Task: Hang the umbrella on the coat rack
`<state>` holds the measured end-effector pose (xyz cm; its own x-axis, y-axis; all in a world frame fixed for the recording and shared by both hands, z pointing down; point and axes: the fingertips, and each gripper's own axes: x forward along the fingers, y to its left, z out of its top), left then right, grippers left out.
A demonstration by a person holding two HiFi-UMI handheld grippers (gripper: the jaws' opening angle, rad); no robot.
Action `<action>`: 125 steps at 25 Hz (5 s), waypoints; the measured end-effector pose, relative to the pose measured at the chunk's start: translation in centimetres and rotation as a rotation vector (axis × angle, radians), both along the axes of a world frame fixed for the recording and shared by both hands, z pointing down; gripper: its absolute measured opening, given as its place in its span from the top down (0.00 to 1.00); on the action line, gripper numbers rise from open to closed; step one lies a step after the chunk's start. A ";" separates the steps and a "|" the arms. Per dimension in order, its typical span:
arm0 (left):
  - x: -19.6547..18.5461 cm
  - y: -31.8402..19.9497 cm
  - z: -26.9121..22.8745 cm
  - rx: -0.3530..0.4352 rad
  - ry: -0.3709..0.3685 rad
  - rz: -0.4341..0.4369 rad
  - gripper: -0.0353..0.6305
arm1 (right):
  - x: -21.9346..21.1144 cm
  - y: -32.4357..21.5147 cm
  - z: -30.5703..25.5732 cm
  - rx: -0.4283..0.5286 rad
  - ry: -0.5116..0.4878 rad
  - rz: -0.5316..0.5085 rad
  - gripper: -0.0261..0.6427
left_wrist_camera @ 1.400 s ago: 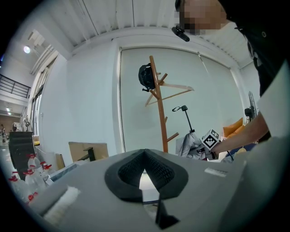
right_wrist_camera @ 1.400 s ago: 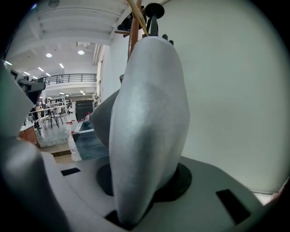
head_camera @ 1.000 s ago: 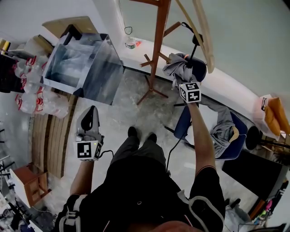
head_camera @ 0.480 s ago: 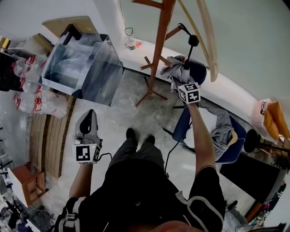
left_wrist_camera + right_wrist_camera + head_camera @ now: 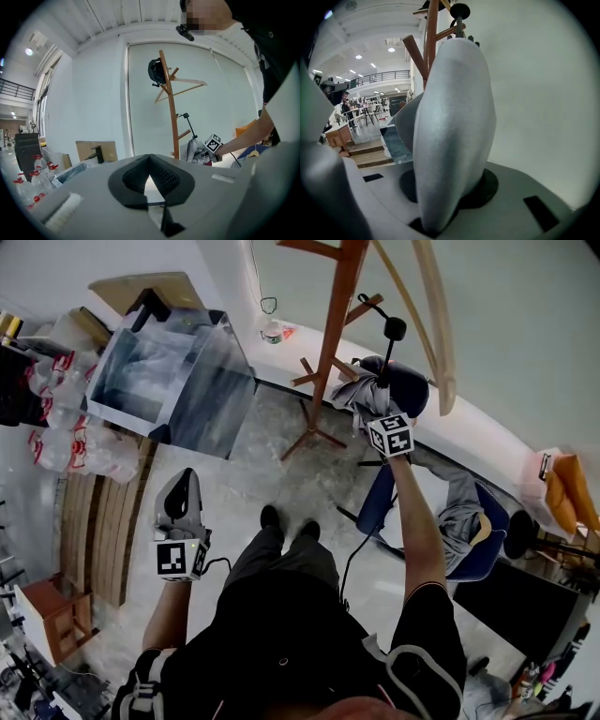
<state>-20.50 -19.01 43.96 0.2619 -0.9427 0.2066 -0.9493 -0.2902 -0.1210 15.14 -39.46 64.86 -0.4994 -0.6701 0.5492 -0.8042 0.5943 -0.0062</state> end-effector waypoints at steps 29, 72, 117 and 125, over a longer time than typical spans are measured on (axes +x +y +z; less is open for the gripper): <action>5.1 -2.1 1.9 0.036 0.076 0.146 0.94 | -2.7 1.2 4.1 0.022 -0.003 0.059 0.83; 5.7 -2.9 4.2 0.018 0.064 0.220 0.94 | -7.1 -1.1 8.6 0.138 -0.015 0.207 0.78; 5.0 -4.6 4.9 0.007 0.064 0.234 0.94 | -6.0 -0.6 9.5 0.161 0.043 0.248 0.49; 5.6 -4.8 4.6 0.016 0.063 0.241 0.94 | -4.7 0.0 8.8 0.197 0.027 0.265 0.27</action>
